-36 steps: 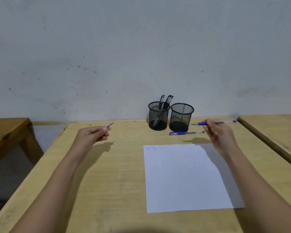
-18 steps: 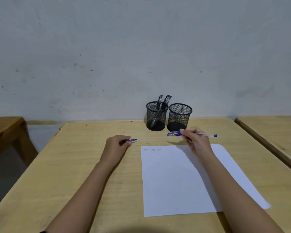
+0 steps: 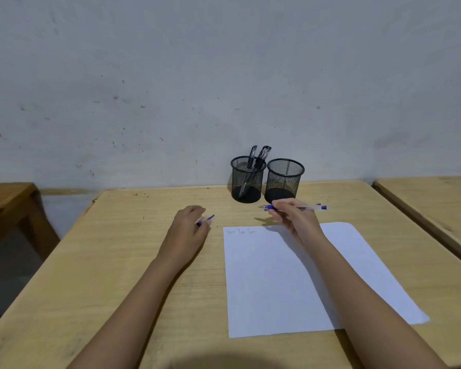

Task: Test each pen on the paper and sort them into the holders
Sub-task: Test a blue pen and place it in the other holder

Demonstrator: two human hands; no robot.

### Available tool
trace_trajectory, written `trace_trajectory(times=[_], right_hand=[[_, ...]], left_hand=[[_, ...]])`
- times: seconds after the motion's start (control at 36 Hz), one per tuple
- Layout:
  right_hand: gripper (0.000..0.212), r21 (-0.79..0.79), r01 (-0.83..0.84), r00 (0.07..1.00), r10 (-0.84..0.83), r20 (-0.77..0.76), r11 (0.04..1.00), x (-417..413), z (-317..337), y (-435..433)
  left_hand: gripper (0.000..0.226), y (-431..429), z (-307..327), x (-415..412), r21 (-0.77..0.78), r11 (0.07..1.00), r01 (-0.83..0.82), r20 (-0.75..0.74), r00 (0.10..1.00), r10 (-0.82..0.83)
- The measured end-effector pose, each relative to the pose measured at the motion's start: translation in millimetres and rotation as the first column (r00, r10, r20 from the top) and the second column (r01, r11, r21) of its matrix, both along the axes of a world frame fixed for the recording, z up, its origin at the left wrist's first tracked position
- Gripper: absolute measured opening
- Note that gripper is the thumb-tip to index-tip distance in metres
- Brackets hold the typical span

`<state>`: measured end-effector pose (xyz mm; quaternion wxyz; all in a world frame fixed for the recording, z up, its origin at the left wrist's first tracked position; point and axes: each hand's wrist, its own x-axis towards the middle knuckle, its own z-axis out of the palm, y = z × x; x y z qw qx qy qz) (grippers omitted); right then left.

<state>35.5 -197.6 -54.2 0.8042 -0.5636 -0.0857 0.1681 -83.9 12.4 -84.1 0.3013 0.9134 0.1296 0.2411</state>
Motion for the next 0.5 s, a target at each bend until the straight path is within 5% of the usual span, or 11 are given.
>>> trace_trajectory(times=[0.19,0.36,0.5], right_hand=[[0.026,-0.238,0.056,0.991,-0.024,0.135,0.970,-5,0,22],[0.038,-0.046,0.025,0.999,-0.023,0.046,0.999,-7,-9,32],[0.043,-0.209,0.096,0.990,-0.072,0.122,0.973,-6,-19,32]], left_hand=[[0.053,-29,-4,-27,-0.015,0.966,0.257,-0.176,0.951,-0.256],[0.072,-35,-11,-24,0.171,0.938,0.301,-0.435,0.877,-0.202],[0.072,-36,-17,-24,0.183,0.935,0.305,-0.445,0.873,-0.198]])
